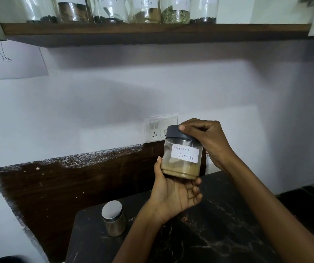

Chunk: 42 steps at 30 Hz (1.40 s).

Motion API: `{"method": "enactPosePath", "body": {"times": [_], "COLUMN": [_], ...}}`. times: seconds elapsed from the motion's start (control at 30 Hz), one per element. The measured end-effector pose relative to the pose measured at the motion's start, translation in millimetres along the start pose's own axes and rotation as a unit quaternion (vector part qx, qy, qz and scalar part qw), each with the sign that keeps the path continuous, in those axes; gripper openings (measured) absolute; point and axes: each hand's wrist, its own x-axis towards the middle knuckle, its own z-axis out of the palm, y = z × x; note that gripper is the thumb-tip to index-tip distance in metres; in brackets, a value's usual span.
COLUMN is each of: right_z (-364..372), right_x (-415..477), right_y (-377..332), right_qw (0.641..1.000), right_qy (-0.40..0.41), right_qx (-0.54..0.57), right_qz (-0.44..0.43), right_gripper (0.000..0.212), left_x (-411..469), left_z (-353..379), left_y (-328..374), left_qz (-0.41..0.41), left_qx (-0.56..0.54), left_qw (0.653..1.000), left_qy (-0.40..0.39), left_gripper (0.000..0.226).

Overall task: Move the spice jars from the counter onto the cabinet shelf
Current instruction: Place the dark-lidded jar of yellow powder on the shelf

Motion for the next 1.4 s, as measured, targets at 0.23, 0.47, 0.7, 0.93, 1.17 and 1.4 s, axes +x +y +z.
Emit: {"method": "enactPosePath", "body": {"times": [0.23, 0.47, 0.7, 0.93, 1.17, 1.4], "right_z": [0.0, -3.5, -20.9, -45.1, -84.2, -150.6], "right_x": [2.0, 4.5, 25.8, 60.8, 116.6, 189.8], "right_y": [-0.8, -2.7, -31.4, -89.3, -149.4, -165.7], "right_qw": [1.000, 1.000, 0.999, 0.990, 0.970, 0.957], "right_qy": [0.004, 0.009, 0.038, 0.094, 0.156, 0.183], "right_qx": [-0.002, 0.002, -0.002, 0.035, 0.087, 0.031], "right_qz": [-0.006, -0.007, -0.029, -0.096, -0.167, -0.223], "right_gripper": [0.008, 0.008, 0.046, 0.067, 0.067, 0.070], "left_x": [0.9, 2.0, 8.6, 34.4, 57.5, 71.6], "left_z": [1.2, 5.3, 49.7, 148.0, 232.3, 232.0], "left_y": [0.8, 3.3, 51.5, 113.7, 153.7, 193.8], "left_qz": [-0.001, 0.000, 0.062, 0.187, 0.267, 0.657], "left_qx": [-0.002, 0.007, 0.076, 0.158, 0.321, 0.611], "left_qw": [1.000, 1.000, 0.992, 0.966, 0.906, 0.302], "left_qy": [-0.005, -0.013, -0.079, -0.087, -0.064, 0.321], "left_gripper": [0.097, 0.094, 0.088, 0.086, 0.088, 0.044]}}
